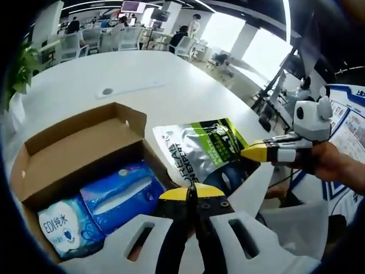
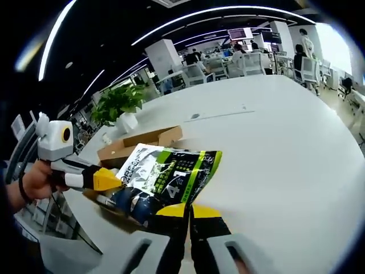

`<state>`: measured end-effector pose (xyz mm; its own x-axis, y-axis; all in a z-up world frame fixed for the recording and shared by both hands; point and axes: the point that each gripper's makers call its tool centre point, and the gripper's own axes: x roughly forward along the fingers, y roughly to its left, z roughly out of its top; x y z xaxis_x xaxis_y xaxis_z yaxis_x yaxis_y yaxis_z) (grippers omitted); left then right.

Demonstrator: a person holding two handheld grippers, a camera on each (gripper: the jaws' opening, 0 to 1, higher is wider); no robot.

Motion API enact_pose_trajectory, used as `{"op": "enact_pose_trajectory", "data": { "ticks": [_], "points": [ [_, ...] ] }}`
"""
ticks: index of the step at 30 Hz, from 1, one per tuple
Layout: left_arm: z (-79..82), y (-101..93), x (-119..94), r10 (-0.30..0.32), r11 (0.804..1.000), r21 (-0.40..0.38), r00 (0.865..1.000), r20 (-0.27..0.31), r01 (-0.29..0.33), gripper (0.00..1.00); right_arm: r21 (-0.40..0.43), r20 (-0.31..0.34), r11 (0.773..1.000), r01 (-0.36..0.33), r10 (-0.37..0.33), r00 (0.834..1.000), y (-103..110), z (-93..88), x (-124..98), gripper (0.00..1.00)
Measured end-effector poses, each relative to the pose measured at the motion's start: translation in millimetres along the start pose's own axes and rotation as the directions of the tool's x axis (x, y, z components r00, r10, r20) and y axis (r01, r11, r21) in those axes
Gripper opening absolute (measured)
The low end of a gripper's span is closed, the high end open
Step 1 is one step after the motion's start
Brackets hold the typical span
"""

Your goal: Operate the shoe box by opening the lid, removing the specified soft item, and placing it in the target area until the item is outside and the box remains undamaged.

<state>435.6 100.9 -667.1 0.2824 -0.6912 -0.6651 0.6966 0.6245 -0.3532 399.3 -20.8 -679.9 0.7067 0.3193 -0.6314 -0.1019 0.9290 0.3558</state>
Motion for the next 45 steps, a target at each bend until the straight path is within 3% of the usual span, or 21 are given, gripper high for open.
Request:
{"op": "enact_pose_trajectory", "data": {
  "ticks": [15,45],
  "points": [
    [10.5,-14.0,25,0.019,0.997,0.073,1.0,-0.023,-0.017,0.02,-0.001,-0.018,1.0,0.019,-0.019,1.0,-31,11.2,1,0.0],
    [10.2,2.3,60,0.111,0.983,0.156,0.989,-0.094,-0.095,0.02,0.014,-0.081,1.0,0.001,0.0,0.997,-57,13.4,42,0.0]
  ]
}}
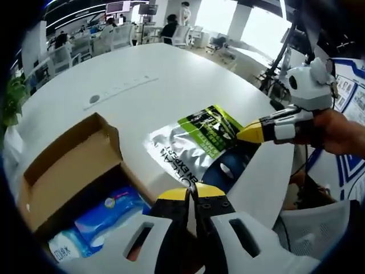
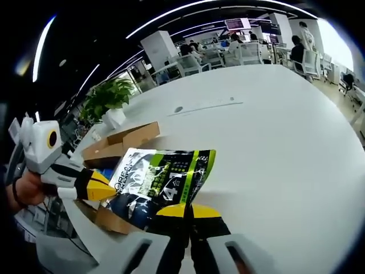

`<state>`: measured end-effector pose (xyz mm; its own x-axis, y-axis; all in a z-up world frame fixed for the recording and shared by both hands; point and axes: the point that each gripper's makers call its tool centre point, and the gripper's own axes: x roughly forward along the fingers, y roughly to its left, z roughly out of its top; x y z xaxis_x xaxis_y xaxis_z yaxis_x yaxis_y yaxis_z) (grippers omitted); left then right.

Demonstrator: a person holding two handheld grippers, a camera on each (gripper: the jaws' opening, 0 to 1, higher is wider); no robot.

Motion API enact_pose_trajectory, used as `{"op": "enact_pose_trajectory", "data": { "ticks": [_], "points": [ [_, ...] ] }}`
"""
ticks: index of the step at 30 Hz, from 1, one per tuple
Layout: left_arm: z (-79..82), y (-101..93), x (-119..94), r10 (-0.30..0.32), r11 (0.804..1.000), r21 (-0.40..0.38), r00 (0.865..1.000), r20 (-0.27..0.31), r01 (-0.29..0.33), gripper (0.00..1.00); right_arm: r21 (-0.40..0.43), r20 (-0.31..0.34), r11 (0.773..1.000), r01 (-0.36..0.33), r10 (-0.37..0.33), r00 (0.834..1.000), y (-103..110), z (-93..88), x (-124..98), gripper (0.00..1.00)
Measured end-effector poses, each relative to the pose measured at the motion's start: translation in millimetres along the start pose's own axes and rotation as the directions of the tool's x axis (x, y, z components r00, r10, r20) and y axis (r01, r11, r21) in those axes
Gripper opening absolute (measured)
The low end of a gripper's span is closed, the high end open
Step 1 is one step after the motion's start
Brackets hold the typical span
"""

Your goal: Operate the shoe box by opening the lid, removing the specified soft item, and placing it in the target area until the item is outside and the box remains undamaged.

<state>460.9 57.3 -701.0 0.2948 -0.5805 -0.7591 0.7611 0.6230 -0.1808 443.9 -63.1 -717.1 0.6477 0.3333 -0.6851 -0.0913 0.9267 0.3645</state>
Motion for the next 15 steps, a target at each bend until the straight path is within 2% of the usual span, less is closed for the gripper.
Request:
{"op": "enact_pose_trajectory", "data": {
  "ticks": [15],
  "points": [
    [6.1,10.5,17,0.028,1.0,-0.006,0.999,-0.025,-0.028,0.03,0.003,-0.026,1.0,-0.007,0.007,1.0,-14,6.2,23,0.0]
  ]
}}
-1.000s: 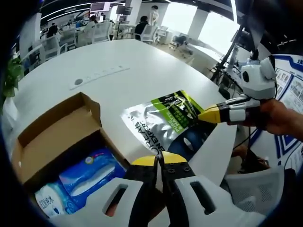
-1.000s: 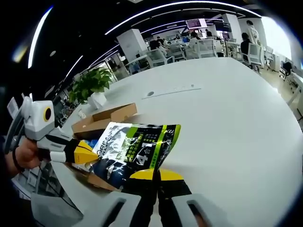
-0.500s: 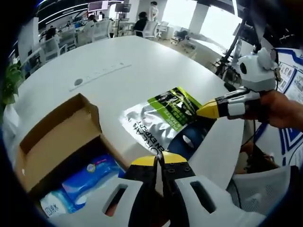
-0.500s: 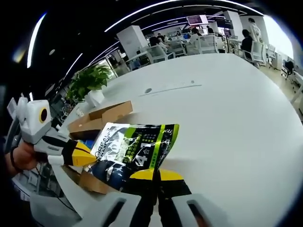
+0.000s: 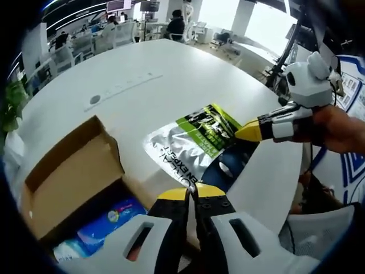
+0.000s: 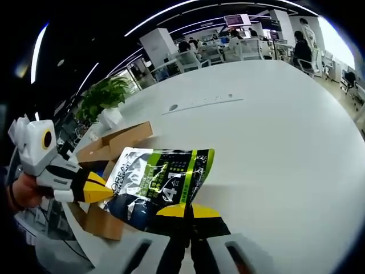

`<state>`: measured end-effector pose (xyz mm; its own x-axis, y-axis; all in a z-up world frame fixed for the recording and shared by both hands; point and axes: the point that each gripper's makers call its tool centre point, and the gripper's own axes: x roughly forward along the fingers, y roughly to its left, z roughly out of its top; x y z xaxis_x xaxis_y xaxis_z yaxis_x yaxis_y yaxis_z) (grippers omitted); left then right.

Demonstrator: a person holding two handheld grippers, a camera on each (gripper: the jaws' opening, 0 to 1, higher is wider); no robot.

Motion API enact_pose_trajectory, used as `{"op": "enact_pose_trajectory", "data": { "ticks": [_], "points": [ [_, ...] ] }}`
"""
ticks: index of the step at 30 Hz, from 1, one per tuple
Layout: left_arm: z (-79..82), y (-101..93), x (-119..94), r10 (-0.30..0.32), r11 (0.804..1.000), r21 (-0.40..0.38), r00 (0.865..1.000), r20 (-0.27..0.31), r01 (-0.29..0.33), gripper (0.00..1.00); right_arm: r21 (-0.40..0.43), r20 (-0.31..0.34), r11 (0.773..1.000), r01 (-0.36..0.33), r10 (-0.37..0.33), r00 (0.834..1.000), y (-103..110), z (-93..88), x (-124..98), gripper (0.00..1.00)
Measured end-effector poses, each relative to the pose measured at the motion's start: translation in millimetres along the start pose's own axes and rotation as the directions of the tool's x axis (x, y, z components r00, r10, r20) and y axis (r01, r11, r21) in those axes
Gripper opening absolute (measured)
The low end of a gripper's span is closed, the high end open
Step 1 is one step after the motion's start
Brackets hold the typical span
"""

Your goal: Operate the shoe box by opening the lid, removing the specified soft item, and placing it in the target area until the item is outside and the box remains undamaged.

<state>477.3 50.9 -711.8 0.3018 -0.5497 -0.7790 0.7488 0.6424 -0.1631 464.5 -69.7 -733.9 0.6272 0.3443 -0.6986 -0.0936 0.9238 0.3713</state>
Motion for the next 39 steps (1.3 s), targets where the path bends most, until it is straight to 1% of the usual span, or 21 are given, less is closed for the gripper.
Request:
{"op": "enact_pose_trajectory", "data": {
  "ticks": [4,11,13,18,21,23,25,32,35,39],
  "points": [
    [-4.3,1.9,4,0.001,1.0,-0.016,1.0,-0.025,-0.001,0.03,-0.007,-0.006,1.0,-0.001,0.001,1.0,-1,0.0,5,0.0],
    [-6.8,6.9,6,0.02,0.999,-0.031,0.999,-0.037,-0.021,0.03,-0.028,-0.019,1.0,0.002,-0.002,1.0,0,1.0,12,0.0],
    [-6.0,7.1,6,0.017,0.999,-0.042,0.999,-0.038,-0.019,0.03,-0.041,-0.025,0.999,0.01,-0.011,1.0,-1,1.2,14,0.0],
    [-3.4,11.6,9,0.042,0.996,-0.075,0.998,-0.056,-0.046,0.03,-0.038,-0.027,0.999,0.015,-0.016,1.0,-2,2.5,18,0.0],
    [-4.0,11.6,10,0.045,0.996,-0.079,0.997,-0.058,-0.049,0.03,-0.06,-0.03,0.998,0.021,-0.023,0.999,-3,2.3,20,0.0],
    [-4.2,11.3,10,0.048,0.995,-0.085,0.997,-0.062,-0.053,0.04,-0.061,-0.028,0.998,0.02,-0.022,0.999,-3,2.6,20,0.0],
    [-7.0,8.1,13,0.033,0.992,-0.121,0.995,-0.089,-0.044,0.05,-0.049,-0.028,0.999,0.023,-0.025,0.999,-6,2.8,23,0.0],
    [-8.2,8.7,18,0.061,0.989,-0.126,0.992,-0.113,-0.075,0.06,-0.038,-0.03,0.999,0.027,-0.028,0.999,-6,1.7,25,0.0],
    [-8.8,8.9,18,0.065,0.987,-0.139,0.992,-0.113,-0.08,0.07,-0.043,-0.037,0.999,0.029,-0.03,0.999,-8,0.3,27,0.0],
    [-9.8,6.5,19,0.067,0.989,-0.125,0.992,-0.111,-0.08,0.09,-0.045,-0.037,0.999,0.031,-0.033,0.999,-9,0.3,29,0.0]
  ]
}}
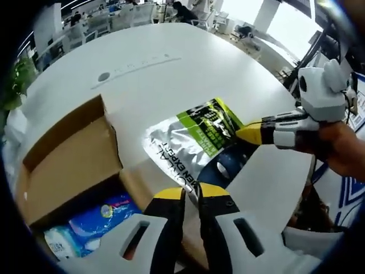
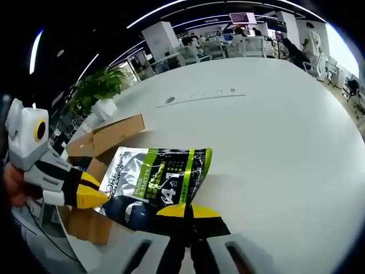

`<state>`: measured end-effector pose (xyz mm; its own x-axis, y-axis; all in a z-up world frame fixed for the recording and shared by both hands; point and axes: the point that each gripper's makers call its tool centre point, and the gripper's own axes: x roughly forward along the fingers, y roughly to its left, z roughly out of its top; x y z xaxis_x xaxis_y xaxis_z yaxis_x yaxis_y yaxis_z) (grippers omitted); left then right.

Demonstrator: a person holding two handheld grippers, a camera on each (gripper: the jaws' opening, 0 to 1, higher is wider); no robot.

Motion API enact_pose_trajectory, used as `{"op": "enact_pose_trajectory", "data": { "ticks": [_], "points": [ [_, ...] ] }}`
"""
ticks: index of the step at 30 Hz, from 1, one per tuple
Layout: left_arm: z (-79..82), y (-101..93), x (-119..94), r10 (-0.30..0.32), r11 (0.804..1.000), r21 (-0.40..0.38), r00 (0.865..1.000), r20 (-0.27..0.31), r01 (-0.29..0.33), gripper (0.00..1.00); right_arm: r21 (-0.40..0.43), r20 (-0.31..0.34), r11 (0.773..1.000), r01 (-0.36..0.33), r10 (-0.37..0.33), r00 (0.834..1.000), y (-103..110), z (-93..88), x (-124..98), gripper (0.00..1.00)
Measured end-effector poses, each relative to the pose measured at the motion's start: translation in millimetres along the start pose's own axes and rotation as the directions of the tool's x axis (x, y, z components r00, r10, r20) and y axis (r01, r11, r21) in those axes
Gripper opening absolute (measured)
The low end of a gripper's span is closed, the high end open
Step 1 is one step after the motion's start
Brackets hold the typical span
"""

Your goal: Operate the shoe box by opening the lid, removing the specified soft item, and placing it in the target area until the item is outside and the box remains undamaged.

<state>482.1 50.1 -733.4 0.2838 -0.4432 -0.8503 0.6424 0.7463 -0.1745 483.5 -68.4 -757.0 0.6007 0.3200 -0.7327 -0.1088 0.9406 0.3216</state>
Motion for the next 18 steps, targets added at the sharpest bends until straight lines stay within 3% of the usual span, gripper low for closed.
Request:
{"op": "enact_pose_trajectory", "data": {
  "ticks": [18],
  "points": [
    [-2.3,1.5,9.2,0.052,0.999,0.009,0.998,-0.02,-0.052,0.13,0.022,0.0,1.0,0.004,-0.004,1.0,-6.6,0.1,8.9,0.0]
  ]
}}
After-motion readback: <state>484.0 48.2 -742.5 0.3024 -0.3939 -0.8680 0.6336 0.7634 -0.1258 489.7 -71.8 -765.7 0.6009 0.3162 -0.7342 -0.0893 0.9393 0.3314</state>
